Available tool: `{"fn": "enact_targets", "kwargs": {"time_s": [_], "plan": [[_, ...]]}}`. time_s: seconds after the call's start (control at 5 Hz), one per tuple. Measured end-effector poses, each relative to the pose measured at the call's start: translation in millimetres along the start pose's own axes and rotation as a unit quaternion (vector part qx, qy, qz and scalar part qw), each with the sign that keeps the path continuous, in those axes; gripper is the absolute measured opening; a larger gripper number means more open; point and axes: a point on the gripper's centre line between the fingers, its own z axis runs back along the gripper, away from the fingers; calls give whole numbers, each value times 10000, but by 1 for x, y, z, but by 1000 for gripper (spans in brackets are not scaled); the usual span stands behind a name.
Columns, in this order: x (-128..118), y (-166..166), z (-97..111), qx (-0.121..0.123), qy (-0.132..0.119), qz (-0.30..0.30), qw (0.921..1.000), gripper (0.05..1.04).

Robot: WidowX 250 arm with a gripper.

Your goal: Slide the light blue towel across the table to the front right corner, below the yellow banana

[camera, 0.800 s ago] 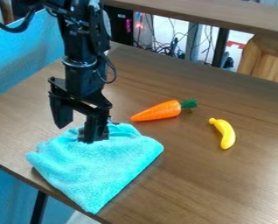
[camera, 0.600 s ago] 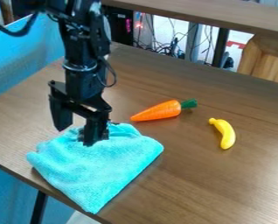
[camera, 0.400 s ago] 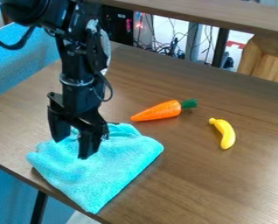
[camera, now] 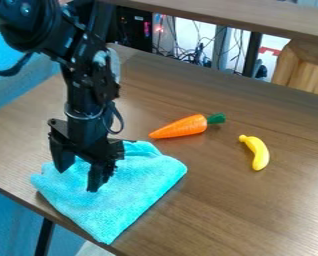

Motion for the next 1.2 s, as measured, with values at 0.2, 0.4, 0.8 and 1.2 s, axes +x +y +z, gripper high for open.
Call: {"fn": "enact_targets", "kwargs": {"time_s": [0.2, 0.4, 0.8, 1.2], "plan": [[9, -14, -11, 483, -108, 218, 9985, 1001], [11, -31, -15, 64, -266, 250, 9993, 1001], [16, -80, -14, -629, -96, 2, 9980, 1001], [28, -176, 5, -1381, 209, -717, 9876, 1001]]}}
